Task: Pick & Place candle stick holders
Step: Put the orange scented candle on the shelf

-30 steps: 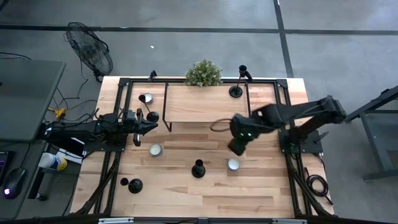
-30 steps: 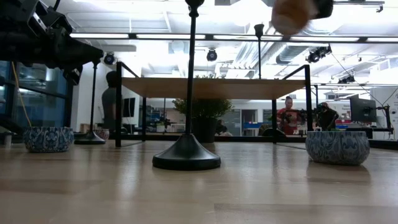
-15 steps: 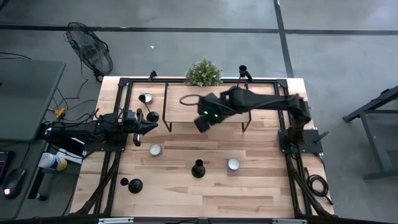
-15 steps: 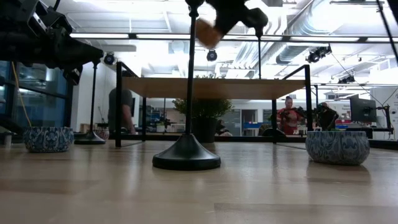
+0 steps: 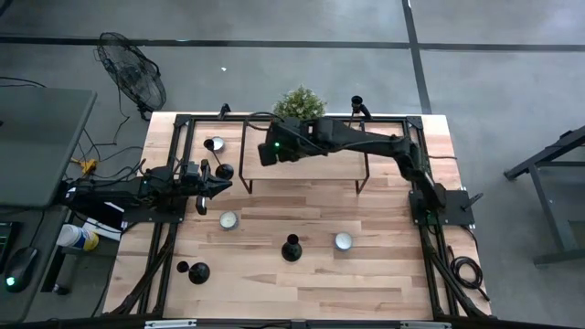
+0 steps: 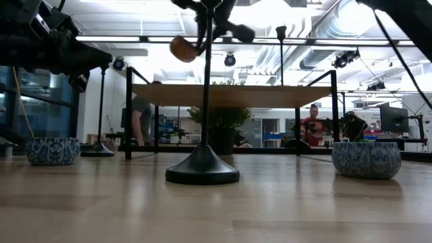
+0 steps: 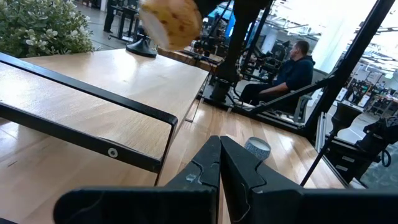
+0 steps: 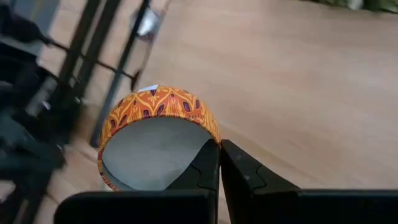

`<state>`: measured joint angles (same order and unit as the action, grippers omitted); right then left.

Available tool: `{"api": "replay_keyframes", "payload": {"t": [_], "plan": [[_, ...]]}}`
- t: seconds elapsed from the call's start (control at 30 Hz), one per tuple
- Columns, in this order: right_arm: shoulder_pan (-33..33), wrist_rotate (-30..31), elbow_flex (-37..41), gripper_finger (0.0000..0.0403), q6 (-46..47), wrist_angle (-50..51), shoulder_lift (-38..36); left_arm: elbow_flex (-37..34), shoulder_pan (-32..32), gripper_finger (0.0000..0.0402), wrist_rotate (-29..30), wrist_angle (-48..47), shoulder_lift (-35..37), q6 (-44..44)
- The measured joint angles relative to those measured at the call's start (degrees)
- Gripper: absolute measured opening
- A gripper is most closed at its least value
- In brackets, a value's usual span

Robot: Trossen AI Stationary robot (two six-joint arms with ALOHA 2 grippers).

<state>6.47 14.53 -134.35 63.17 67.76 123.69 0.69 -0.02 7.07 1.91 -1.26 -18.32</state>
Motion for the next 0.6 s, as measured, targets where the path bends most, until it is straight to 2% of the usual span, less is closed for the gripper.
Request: {"api": "replay_keyframes", "payload": {"t": [0.2,0.43,0.6], "plan": [[1.71,-3.35,1.0,0.0,1.17,-5.41,2.0,0.0,-0.01,0.0001,0.0,0.01,0.01,0.0],[2.34,-3.53,1.12,0.0,0.29,-4.98,2.75,0.0,0.01,0.0001,0.0,0.0,0.0,0.0],[2.65,-7.06,1.12,0.0,-3.57,-1.76,2.72,0.0,-0.01,0.0001,0.0,0.01,0.01,0.01]]}}
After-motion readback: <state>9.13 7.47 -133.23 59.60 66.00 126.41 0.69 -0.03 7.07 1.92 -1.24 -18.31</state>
